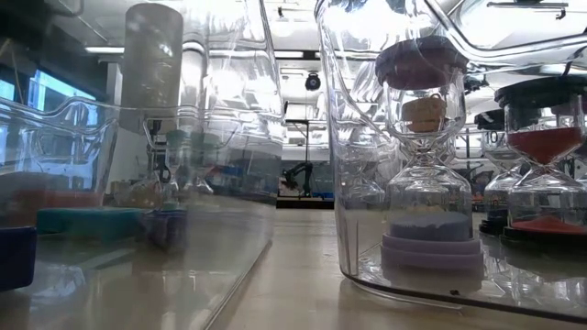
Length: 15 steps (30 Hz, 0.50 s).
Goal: Pick & Place Office items
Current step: Put the pink adapter into the left bin
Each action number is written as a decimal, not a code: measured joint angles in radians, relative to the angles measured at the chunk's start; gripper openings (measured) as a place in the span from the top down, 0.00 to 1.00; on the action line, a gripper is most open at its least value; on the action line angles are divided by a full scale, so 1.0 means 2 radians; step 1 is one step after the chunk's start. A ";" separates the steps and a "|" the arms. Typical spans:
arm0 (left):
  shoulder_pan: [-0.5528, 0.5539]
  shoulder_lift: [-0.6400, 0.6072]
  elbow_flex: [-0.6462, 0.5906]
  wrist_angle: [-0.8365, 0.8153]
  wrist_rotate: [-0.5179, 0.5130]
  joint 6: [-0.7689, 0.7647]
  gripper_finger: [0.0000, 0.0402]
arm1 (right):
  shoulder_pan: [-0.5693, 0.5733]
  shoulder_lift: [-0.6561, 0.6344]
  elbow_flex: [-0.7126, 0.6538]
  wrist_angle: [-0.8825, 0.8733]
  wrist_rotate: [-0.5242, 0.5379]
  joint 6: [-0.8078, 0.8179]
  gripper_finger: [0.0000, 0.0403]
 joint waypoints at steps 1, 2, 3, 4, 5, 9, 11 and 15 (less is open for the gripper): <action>0.000 0.000 -0.008 0.009 0.001 0.001 0.64 | 0.000 0.000 0.000 0.000 -0.004 0.001 0.29; 0.000 0.000 -0.016 0.016 0.003 0.002 0.63 | 0.000 0.000 0.000 0.000 -0.004 0.007 0.29; 0.000 0.000 -0.024 0.021 0.007 0.002 0.62 | 0.000 0.000 0.000 0.000 -0.004 0.014 0.29; 0.000 0.000 -0.029 0.024 0.011 0.001 0.62 | 0.000 0.000 0.000 0.001 -0.003 0.021 0.29; 0.000 0.000 -0.033 0.027 0.012 -0.003 0.62 | 0.000 0.000 0.000 0.001 -0.002 0.027 0.29; 0.000 0.000 -0.043 0.029 0.010 -0.006 0.61 | 0.000 0.000 0.000 0.001 -0.001 0.046 0.29; 0.000 0.000 -0.043 0.035 0.001 -0.002 0.61 | 0.000 0.000 0.000 0.001 -0.001 0.058 0.29; 0.000 0.000 -0.043 0.035 -0.003 -0.010 0.61 | 0.000 0.000 0.000 0.000 -0.001 0.095 0.29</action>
